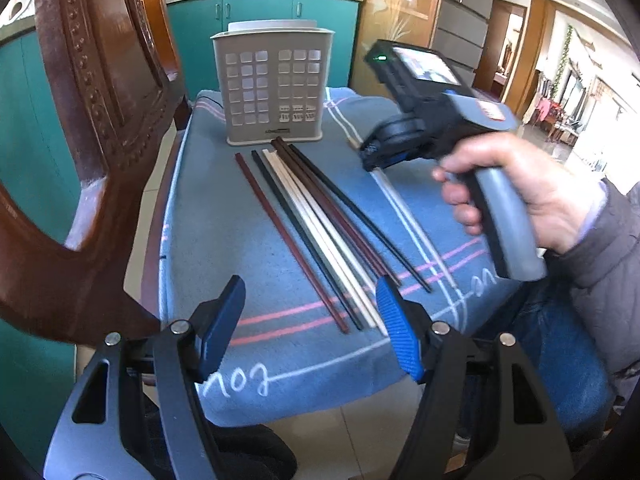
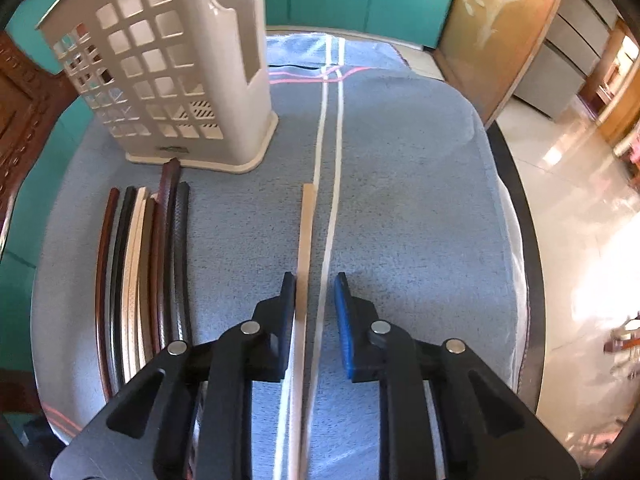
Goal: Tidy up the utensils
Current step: 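Lift the right gripper and move it over the lone light wooden chopstick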
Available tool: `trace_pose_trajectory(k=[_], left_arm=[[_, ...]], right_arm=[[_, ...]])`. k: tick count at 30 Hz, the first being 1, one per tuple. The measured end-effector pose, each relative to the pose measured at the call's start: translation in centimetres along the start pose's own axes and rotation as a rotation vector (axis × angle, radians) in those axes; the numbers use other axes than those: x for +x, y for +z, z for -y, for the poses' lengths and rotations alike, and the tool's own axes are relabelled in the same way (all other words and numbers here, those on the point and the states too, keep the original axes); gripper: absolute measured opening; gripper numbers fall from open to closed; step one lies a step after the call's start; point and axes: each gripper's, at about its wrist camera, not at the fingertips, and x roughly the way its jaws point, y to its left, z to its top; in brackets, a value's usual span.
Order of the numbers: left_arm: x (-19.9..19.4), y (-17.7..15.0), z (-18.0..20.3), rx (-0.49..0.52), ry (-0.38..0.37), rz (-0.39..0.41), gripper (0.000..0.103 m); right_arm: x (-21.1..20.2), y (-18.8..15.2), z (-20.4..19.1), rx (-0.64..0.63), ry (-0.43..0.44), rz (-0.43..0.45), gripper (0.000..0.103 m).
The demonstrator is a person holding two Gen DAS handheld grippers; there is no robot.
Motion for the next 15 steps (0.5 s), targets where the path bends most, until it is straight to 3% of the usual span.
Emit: trace_pose_trajectory(k=[6, 8, 9, 10, 15], left_arm=[[1.4, 2.3, -0.4, -0.016, 0.008, -0.024, 0.068], [1.9, 3.4, -0.5, -0.019, 0.015, -0.019, 0.06], [2.4, 4.3, -0.7, -0.029, 0.037, -0.013, 0.048], [2.8, 5.1, -0.8, -0.039, 0.048, -0.013, 0.044], [5.4, 9.5, -1.2, -0.016, 0.06, 0.0, 0.044]], right_arm=[[0.2, 0.5, 0.6, -0.074, 0.041, -0.019, 0.027], [0.3, 0.9, 0.6, -0.112, 0.048, -0.022, 0.029], [0.4, 1.1, 0.8, -0.124, 0.056, -0.024, 0.03], [0.6, 1.3, 0.9, -0.127, 0.063, -0.025, 0.031], [1.0, 2.4, 1.0, -0.188, 0.068, -0.032, 0.033]])
